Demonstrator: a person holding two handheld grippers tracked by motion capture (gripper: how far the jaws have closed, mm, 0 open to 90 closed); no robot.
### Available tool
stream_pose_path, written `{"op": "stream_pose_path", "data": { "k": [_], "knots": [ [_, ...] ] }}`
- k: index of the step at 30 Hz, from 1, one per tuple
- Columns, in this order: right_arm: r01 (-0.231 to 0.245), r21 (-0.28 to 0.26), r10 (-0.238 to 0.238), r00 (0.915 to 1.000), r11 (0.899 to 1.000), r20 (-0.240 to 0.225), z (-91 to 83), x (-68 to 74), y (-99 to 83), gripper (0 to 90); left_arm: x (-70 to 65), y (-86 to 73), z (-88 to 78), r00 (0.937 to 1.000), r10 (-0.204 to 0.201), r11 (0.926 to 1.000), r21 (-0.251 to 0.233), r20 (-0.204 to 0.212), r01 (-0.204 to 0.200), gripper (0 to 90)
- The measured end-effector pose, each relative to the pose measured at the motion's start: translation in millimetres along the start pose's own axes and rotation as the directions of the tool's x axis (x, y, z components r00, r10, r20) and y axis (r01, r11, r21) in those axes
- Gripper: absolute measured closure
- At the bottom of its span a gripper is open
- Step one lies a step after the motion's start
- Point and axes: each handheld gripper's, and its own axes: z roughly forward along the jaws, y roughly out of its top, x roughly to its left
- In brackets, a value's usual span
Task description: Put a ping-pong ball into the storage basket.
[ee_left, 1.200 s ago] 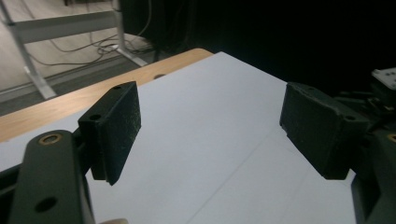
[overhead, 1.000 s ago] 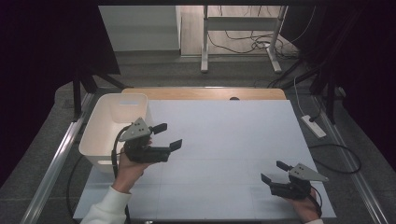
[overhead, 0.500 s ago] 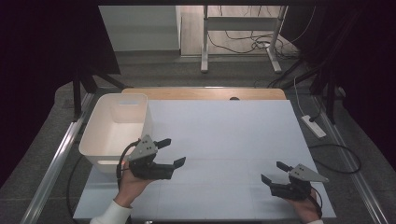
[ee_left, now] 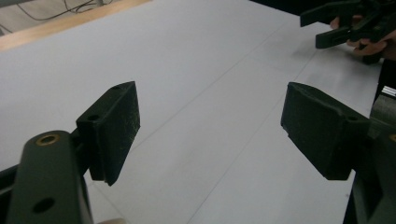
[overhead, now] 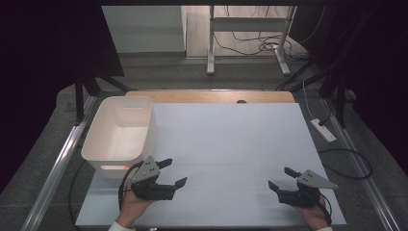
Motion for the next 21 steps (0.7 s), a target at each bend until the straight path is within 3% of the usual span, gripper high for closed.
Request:
{"op": "stream_pose_path", "data": {
  "k": [7,8,11,14,21],
  "knots": [
    [0.006,0.005,-0.006,1.0000,1.000,-0.005,0.0,2.3,-0.2,17.2,4.8,-26.0,0.5,0.9998,-0.012,0.9998,0.018,-0.015,0.013,20.3],
    [0.010,0.006,-0.010,0.9999,1.000,-0.006,1.1,2.8,0.3,17.2,6.8,-32.3,0.1,0.9994,-0.013,0.9994,0.031,-0.032,0.014,20.4],
    [0.013,0.009,-0.013,0.9998,1.000,-0.012,2.9,3.9,1.0,17.2,8.6,-36.4,-1.6,0.9982,-0.014,0.9992,0.036,-0.059,0.016,20.4],
    [0.023,0.014,-0.023,0.9995,1.000,-0.020,4.7,4.3,1.1,17.2,14.8,-44.9,-6.2,0.9963,-0.041,0.9985,0.032,-0.075,0.044,20.6],
    [0.034,0.022,-0.034,0.9990,0.999,-0.030,7.4,5.4,1.9,17.2,21.8,-51.6,-13.4,0.9946,-0.057,0.9978,0.029,-0.087,0.060,20.6]
  ]
}}
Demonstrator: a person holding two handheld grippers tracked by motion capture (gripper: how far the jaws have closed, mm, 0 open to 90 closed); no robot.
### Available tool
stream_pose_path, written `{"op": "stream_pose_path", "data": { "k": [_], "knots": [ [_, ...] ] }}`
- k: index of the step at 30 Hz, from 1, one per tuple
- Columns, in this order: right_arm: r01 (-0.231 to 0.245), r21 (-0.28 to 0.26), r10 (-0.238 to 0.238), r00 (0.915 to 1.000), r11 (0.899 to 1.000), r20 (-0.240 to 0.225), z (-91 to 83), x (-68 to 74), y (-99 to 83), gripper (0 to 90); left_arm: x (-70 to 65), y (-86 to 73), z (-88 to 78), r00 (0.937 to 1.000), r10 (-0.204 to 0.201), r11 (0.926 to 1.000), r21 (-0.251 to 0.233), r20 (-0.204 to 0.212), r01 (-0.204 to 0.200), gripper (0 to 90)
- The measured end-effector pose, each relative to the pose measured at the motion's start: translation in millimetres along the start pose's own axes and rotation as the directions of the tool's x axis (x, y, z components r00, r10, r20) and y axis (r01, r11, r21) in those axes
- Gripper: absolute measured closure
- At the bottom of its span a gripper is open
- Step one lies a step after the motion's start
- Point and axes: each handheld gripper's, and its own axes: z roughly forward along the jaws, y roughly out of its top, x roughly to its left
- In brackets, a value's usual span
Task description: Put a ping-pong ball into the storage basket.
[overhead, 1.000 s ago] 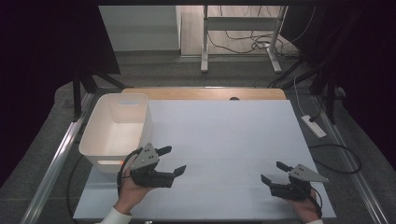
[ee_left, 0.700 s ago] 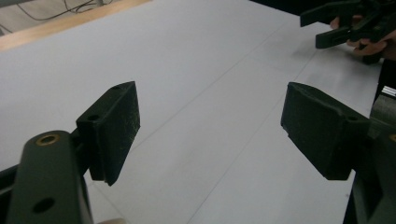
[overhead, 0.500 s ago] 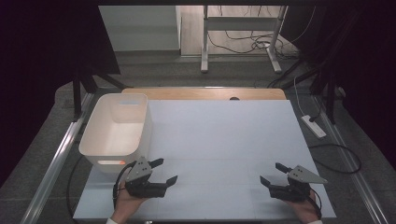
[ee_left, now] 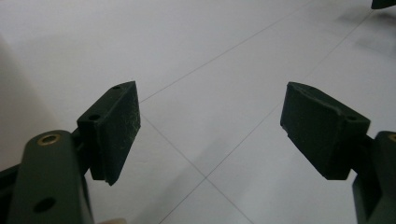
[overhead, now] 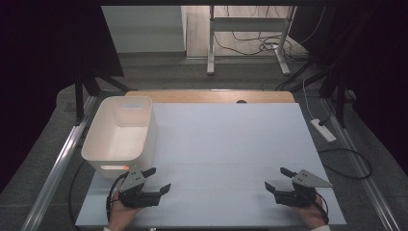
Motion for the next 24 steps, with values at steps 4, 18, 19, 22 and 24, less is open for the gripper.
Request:
{"op": "stream_pose_path", "data": {
  "k": [4,18,19,22,24],
  "knots": [
    [0.004,0.002,-0.004,1.0000,1.000,-0.005,0.8,0.7,0.1,17.2,2.1,1.2,-2.7,0.9999,-0.007,0.9998,-0.017,-0.008,0.007,20.7],
    [0.005,-0.001,-0.005,1.0000,1.000,-0.002,-3.0,1.0,-0.9,17.2,5.0,1.6,-2.5,0.9998,-0.016,0.9996,-0.021,-0.006,0.016,20.8],
    [0.004,-0.002,-0.004,1.0000,1.000,-0.003,-2.8,0.9,-0.9,17.2,5.0,1.6,-2.4,0.9998,-0.017,0.9996,-0.021,-0.006,0.016,20.8],
    [0.007,0.000,-0.007,1.0000,1.000,-0.001,-2.6,1.3,-0.8,17.2,4.8,1.3,-2.2,0.9998,-0.020,0.9996,-0.020,-0.003,0.020,20.8],
    [0.007,0.000,-0.007,1.0000,1.000,-0.003,-2.6,1.5,-0.8,17.1,4.5,1.5,-2.0,0.9998,-0.018,0.9996,-0.021,-0.004,0.018,20.8]
  ]
}}
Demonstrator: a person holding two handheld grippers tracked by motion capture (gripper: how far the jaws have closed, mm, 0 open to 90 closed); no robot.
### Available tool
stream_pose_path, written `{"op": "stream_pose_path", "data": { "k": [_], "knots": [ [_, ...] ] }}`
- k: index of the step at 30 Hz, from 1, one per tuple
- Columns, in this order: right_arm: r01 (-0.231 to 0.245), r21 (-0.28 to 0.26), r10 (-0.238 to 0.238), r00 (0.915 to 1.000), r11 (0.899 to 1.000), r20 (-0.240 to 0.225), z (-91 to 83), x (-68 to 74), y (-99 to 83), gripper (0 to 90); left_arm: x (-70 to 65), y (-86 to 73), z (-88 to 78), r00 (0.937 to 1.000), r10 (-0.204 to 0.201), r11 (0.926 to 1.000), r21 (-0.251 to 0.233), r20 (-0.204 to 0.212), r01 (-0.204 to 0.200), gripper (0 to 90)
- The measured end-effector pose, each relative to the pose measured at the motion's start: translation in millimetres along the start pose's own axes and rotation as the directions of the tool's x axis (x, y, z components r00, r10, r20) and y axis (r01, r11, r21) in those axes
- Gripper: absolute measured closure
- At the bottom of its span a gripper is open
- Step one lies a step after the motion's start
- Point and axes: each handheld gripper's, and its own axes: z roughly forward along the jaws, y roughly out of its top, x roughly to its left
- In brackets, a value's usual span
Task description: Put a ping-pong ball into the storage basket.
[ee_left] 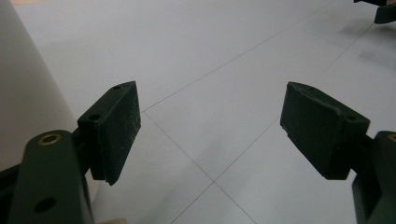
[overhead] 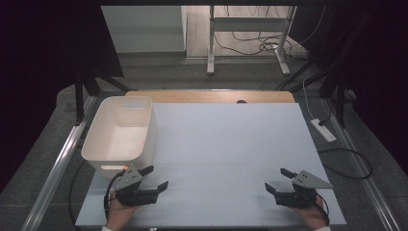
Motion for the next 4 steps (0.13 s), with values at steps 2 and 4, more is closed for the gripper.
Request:
{"op": "stream_pose_path", "data": {
  "k": [2,4],
  "knots": [
    [0.001,0.001,-0.001,1.0000,1.000,0.002,-0.2,0.0,0.1,17.1,0.0,0.2,-0.1,1.0000,0.001,1.0000,-0.001,-0.001,-0.001,20.8],
    [0.001,0.001,-0.001,1.0000,1.000,0.003,-0.4,0.0,0.0,17.1,-0.2,0.6,-0.1,1.0000,0.002,1.0000,-0.001,-0.001,-0.002,20.8]
  ]
}}
